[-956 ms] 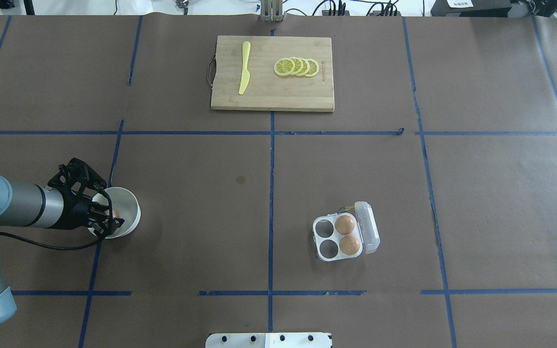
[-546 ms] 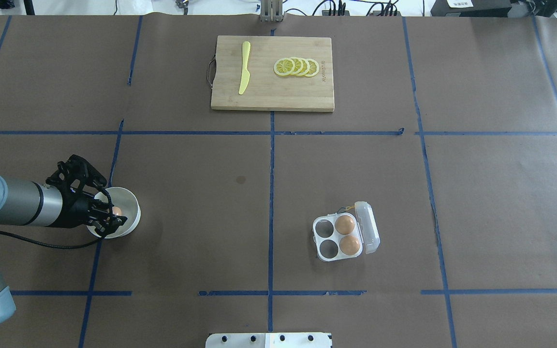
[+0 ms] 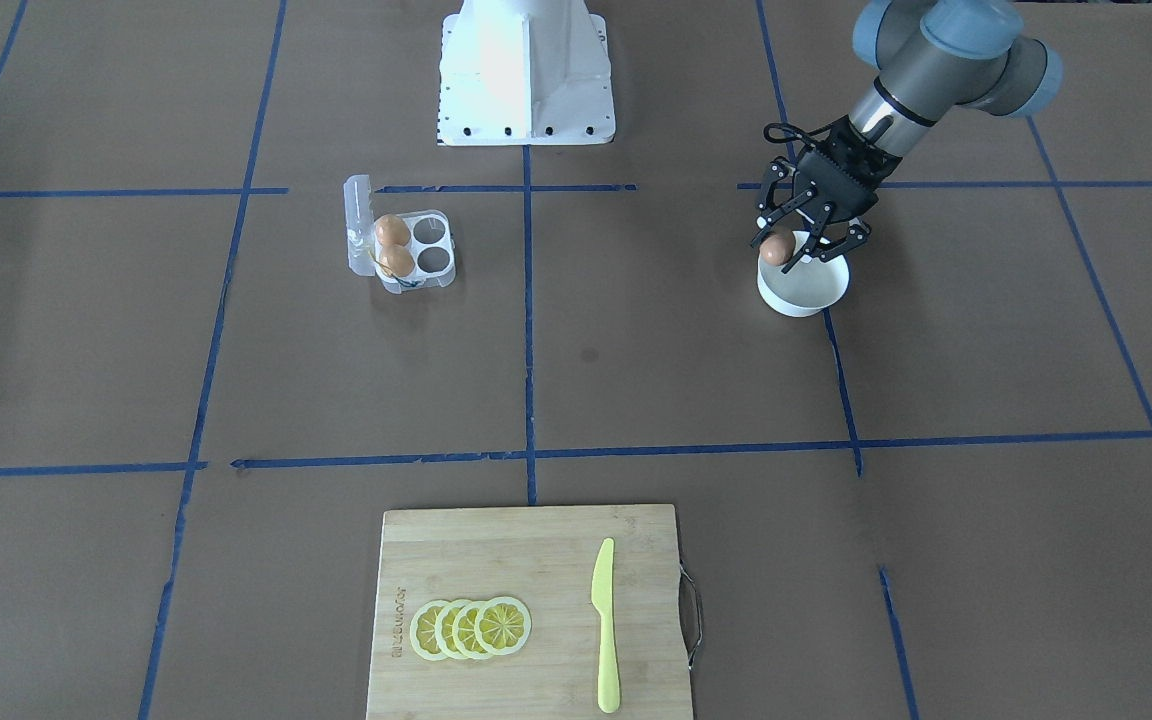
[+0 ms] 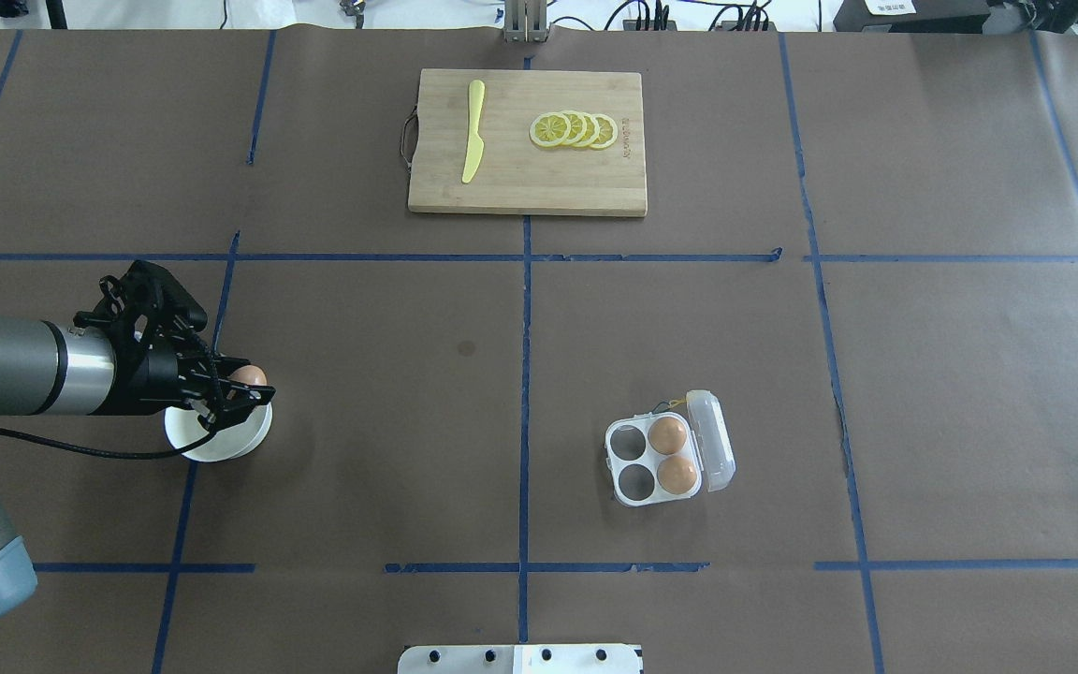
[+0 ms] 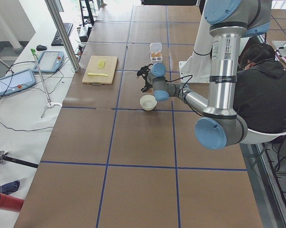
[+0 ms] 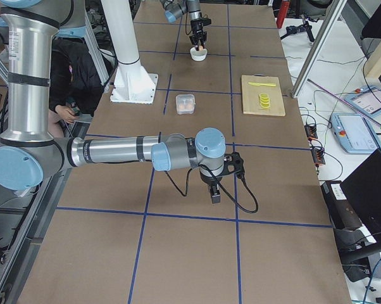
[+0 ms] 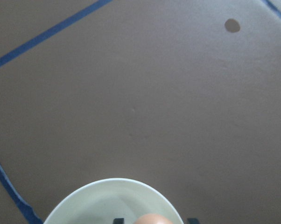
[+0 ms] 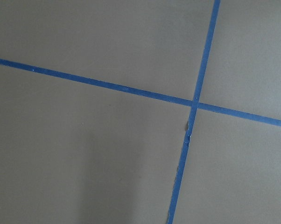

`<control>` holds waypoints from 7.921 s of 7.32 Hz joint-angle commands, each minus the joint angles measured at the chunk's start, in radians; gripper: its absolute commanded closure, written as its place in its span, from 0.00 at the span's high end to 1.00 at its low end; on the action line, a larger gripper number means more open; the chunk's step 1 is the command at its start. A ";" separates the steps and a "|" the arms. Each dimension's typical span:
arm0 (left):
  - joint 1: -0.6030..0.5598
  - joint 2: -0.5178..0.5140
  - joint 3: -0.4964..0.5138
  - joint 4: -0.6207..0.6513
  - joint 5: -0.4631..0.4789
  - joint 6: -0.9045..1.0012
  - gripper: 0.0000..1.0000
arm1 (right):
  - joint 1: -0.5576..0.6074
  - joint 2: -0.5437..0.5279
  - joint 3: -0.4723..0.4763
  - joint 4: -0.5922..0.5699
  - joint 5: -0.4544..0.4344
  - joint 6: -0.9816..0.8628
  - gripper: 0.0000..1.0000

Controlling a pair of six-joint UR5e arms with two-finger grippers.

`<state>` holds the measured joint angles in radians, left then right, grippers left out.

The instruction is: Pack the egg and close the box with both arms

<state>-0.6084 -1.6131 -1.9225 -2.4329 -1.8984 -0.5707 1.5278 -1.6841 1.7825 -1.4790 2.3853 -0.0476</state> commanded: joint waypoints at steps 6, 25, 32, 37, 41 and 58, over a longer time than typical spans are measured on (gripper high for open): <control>0.115 -0.411 0.235 -0.353 0.136 0.008 0.00 | 0.002 -0.002 -0.002 0.000 0.000 0.000 1.00; 0.434 -0.691 0.571 -0.454 0.492 0.189 0.99 | 0.002 0.000 -0.014 0.000 -0.003 -0.002 1.00; 0.002 -0.573 0.119 0.454 0.046 0.045 1.00 | 0.003 -0.014 -0.014 0.000 -0.002 -0.005 1.00; -0.408 -0.115 0.020 0.615 -0.240 0.061 1.00 | 0.005 -0.089 -0.040 -0.012 -0.124 -0.008 1.00; -0.791 0.045 0.247 0.615 -0.322 0.384 1.00 | 0.009 -0.115 -0.032 -0.012 -0.118 -0.002 1.00; -0.976 0.101 0.250 0.784 -0.392 0.661 1.00 | -0.519 -0.034 0.129 0.496 -0.069 0.995 0.18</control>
<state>-1.5851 -1.5062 -1.6732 -1.6497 -2.2900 0.0905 1.1192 -1.7372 1.9096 -1.1163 2.3223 0.7092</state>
